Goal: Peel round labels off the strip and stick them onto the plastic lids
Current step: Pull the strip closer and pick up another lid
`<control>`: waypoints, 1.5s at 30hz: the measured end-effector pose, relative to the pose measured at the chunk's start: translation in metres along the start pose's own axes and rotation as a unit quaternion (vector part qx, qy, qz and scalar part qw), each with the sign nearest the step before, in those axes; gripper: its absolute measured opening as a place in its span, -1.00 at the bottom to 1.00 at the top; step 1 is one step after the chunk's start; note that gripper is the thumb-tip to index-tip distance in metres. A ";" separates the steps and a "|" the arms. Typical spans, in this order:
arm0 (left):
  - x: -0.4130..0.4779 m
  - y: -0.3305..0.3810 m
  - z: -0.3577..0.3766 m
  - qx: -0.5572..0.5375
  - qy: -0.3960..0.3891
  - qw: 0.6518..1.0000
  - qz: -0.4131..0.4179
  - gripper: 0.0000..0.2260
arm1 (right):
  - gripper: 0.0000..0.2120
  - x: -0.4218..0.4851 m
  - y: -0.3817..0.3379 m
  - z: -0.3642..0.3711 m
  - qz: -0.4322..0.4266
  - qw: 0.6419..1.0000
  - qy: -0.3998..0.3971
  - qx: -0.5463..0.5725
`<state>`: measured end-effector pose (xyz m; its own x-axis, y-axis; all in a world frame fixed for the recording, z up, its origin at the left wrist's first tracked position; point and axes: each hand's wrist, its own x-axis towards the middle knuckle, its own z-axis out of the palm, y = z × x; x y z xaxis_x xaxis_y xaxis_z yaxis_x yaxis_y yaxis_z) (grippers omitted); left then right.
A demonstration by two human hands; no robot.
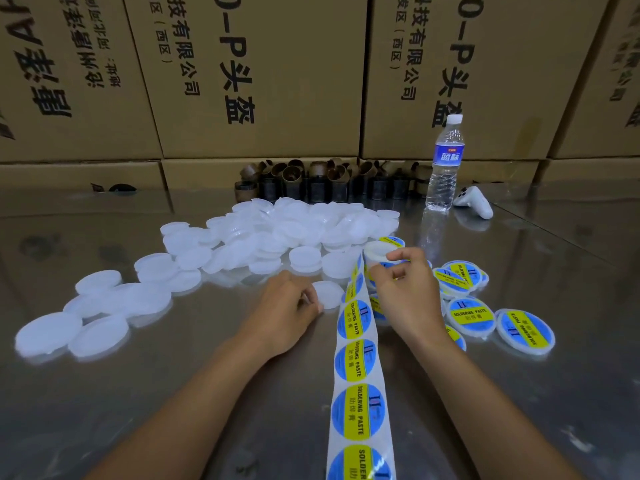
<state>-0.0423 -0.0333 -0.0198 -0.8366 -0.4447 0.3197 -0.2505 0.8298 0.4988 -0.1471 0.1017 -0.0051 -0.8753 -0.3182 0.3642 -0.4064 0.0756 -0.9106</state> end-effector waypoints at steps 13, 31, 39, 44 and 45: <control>-0.004 -0.004 -0.019 -0.393 0.013 0.917 -0.063 -0.73 | -0.83 -0.009 -0.009 0.002 -0.083 0.995 -0.037 0.046; -0.005 0.020 -0.015 -0.693 -0.045 0.713 -0.091 -0.61 | -0.91 -0.010 -0.013 0.002 0.004 0.972 -0.168 0.164; -0.006 0.022 -0.014 -0.696 -0.157 0.684 -0.153 -0.46 | -0.82 -0.010 -0.021 0.001 0.003 0.960 -0.200 0.196; -0.008 0.020 -0.013 -0.683 -0.236 0.678 -0.133 -0.40 | -0.80 -0.018 -0.021 0.001 -0.028 0.951 -0.268 0.155; -0.008 0.021 -0.013 -0.675 -0.250 0.683 -0.123 -0.42 | -0.81 -0.018 -0.021 0.001 -0.032 0.950 -0.275 0.141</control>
<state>-0.0344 -0.0165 -0.0015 -0.9964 -0.0641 -0.0546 -0.0185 -0.4664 0.8844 -0.1223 0.1049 0.0070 -0.5500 -0.7657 0.3334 -0.2996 -0.1917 -0.9346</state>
